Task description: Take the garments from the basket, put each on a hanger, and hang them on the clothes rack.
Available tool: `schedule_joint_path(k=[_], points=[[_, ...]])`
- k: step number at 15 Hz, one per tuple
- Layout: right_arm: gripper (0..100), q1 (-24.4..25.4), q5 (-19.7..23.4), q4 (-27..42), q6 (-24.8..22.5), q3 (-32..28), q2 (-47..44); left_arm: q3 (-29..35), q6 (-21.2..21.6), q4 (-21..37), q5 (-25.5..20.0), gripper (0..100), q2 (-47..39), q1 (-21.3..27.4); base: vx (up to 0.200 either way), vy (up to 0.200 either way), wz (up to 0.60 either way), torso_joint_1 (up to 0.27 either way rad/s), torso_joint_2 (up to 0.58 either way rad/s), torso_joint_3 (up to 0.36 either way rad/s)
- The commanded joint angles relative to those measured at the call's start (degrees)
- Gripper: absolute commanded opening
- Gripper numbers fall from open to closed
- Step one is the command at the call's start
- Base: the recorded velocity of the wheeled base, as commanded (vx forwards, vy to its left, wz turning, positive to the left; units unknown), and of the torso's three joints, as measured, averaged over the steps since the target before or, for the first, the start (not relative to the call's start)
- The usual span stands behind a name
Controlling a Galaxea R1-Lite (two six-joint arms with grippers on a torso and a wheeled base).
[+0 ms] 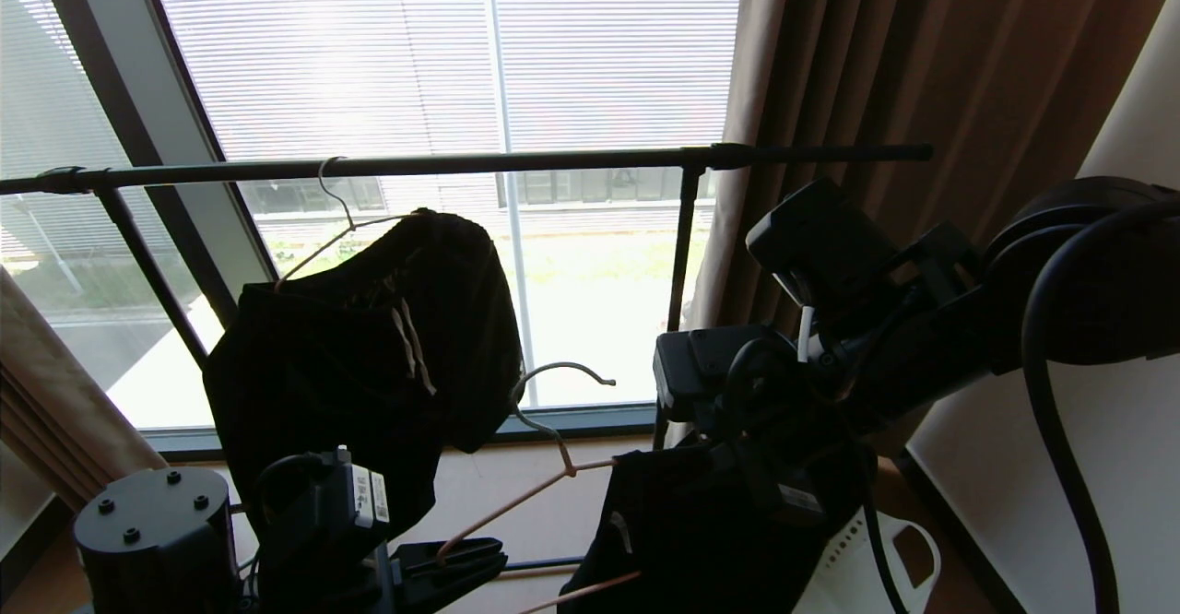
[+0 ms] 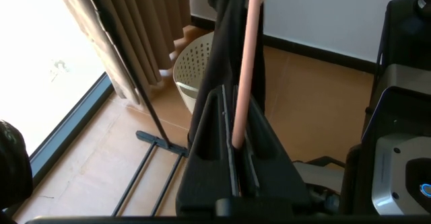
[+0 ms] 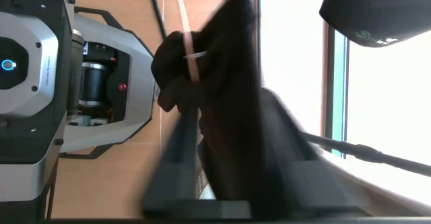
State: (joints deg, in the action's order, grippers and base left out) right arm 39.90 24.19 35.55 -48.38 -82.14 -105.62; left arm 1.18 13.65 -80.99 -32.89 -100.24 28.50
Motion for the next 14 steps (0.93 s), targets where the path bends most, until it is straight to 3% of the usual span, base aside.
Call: schedule_joint_path(k=[1,8,9,14], points=[[0,0.00,-0.02,-0.04,0.04,-0.39,-0.03,0.22,-0.21,-0.04,0.02,0,-0.22,-0.11,0.000,0.000,0.00,0.000,0.00,0.000],[0,0.00,-0.02,-0.04,1.28,-1.00,-0.11,-0.04,-0.38,-1.97,0.02,0,-0.30,-0.20,0.000,0.000,0.00,0.000,0.00,0.000],[0,0.00,-0.02,-0.04,1.28,-1.09,-0.11,0.14,-0.73,-1.97,0.02,100,-0.30,-0.20,0.000,0.000,0.00,0.000,0.00,0.000],[0,-0.09,-0.02,0.05,2.42,-0.92,-0.03,0.66,-1.70,-2.33,0.02,100,-0.66,-2.93,0.000,0.000,0.00,0.000,0.00,0.000]])
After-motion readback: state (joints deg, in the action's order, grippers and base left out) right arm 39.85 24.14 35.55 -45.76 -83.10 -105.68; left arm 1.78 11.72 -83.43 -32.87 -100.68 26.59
